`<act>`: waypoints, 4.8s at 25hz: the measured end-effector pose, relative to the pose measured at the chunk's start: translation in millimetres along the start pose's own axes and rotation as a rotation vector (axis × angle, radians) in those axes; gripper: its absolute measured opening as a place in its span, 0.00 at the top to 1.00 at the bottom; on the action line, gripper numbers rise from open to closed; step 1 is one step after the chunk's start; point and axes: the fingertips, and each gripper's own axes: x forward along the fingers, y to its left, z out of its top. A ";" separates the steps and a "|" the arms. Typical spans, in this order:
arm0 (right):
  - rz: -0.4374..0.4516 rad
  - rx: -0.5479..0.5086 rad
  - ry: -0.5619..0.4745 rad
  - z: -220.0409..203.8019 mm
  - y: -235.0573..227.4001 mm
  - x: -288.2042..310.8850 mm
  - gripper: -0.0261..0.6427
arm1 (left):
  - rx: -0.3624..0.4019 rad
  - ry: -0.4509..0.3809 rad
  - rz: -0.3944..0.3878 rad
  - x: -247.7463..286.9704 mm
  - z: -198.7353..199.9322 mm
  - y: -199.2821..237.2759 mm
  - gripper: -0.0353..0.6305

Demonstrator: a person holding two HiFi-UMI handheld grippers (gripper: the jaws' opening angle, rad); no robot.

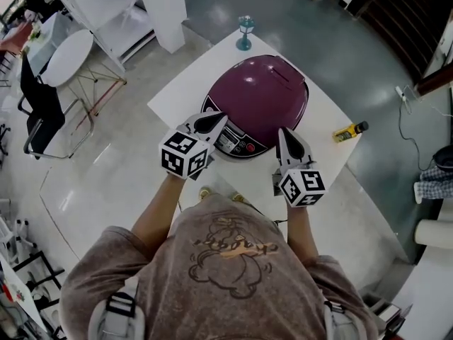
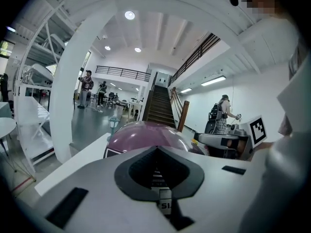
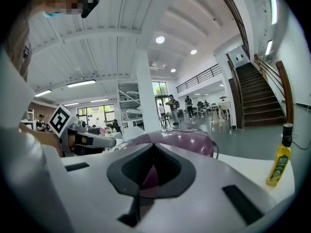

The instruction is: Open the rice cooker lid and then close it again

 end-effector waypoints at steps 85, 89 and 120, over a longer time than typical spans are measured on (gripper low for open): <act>0.036 -0.169 -0.229 153.6 -41.4 15.4 0.95 | 0.002 -0.007 0.000 9.9 19.1 -11.3 0.92; 0.021 -0.184 -0.253 170.6 -51.5 17.1 0.96 | 0.004 -0.014 -0.001 11.8 23.4 -10.8 0.92; -0.073 -0.245 -0.231 220.5 -138.8 45.3 0.96 | 0.020 -0.028 -0.021 25.2 33.2 -26.6 0.92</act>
